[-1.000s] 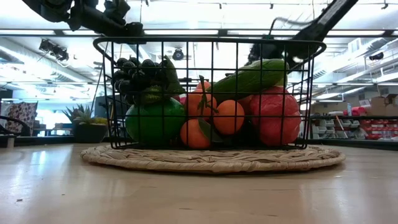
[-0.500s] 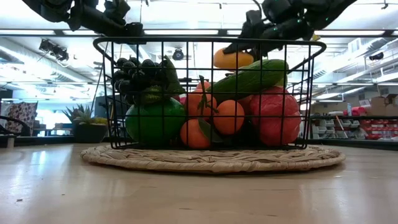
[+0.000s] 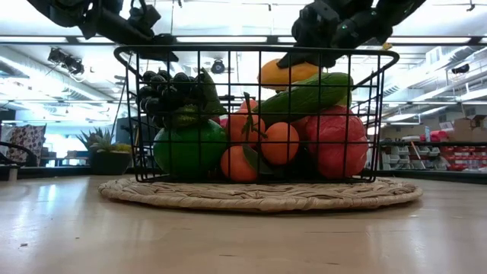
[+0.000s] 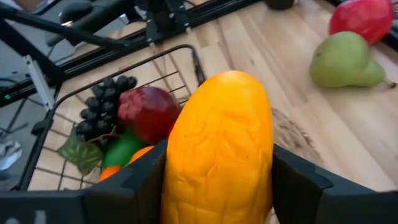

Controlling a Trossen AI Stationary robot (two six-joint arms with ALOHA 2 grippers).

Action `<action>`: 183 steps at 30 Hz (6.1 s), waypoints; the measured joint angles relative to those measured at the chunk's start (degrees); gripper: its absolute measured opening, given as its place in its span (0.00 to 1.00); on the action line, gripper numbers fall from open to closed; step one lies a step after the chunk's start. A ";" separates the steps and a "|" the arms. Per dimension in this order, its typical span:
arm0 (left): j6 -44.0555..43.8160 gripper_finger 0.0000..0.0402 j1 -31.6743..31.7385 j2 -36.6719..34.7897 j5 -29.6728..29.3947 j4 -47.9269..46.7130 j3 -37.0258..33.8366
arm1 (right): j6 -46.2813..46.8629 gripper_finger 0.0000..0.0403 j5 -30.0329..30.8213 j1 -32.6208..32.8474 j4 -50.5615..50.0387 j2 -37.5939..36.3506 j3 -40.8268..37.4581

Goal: Build produce basket
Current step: Put the yellow mango into the black wire basket, then put the red apple into the black wire basket

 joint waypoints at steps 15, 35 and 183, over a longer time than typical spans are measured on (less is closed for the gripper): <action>-7.56 0.38 -0.05 0.00 0.03 -3.29 0.00 | 0.37 0.71 1.53 3.42 -5.00 0.00 0.00; -9.04 0.39 0.31 14.62 6.39 -4.08 6.63 | -9.03 0.71 23.96 -8.15 13.85 -2.06 0.00; -10.08 0.63 11.95 60.02 16.00 -92.23 74.11 | -15.48 0.66 19.84 -26.60 4.85 5.46 -2.47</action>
